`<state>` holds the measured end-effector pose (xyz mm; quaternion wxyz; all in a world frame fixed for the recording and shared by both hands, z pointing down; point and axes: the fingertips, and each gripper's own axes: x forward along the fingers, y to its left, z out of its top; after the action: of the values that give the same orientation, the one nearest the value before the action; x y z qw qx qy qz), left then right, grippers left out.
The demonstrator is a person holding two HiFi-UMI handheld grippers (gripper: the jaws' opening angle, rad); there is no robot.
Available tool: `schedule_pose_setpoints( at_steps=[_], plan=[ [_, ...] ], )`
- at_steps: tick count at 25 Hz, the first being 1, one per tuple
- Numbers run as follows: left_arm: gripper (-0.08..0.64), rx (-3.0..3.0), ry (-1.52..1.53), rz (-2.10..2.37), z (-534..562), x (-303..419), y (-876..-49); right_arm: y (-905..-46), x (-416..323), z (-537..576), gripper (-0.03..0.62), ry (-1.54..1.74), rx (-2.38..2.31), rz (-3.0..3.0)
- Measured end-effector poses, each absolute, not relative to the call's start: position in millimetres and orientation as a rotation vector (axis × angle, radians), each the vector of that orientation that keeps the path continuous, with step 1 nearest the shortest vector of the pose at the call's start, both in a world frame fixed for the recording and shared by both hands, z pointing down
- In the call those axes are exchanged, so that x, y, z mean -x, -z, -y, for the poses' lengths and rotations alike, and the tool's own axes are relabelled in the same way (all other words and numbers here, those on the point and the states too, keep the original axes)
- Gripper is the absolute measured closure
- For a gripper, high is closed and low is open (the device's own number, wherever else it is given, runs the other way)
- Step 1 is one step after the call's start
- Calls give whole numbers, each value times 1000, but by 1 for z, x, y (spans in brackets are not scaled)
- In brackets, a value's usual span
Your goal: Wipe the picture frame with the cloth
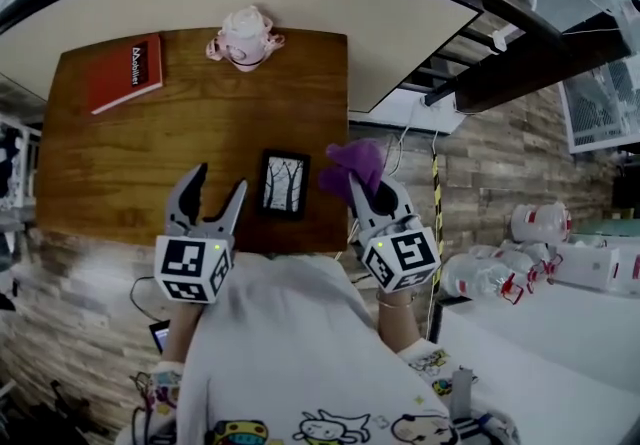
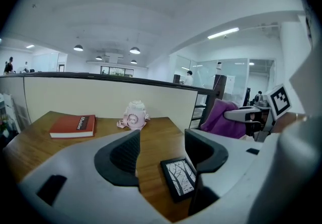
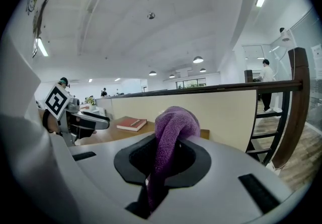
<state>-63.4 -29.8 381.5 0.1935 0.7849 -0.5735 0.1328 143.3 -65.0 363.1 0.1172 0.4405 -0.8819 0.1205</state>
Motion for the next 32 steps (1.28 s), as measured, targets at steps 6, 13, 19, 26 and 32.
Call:
schedule_pose_setpoints(
  at_steps=[6, 13, 19, 26, 32],
  plan=[
    [305, -2214, -367, 1553, 33, 60, -388, -362, -142, 60, 566, -356, -1304, 2551],
    [305, -2231, -374, 1499, 41, 61, -394, -367, -137, 63, 566, -376, -1324, 2512],
    [305, -2230, -390, 1465, 46, 63, -401, -370, -133, 70, 566, -389, -1332, 2496],
    [305, -2228, -439, 1387, 50, 58, -418, -381, -126, 77, 566, -422, -1326, 2477],
    [307, -2213, -468, 1308, 52, 46, -440, -393, -125, 77, 566, -454, -1318, 2455]
  ],
)
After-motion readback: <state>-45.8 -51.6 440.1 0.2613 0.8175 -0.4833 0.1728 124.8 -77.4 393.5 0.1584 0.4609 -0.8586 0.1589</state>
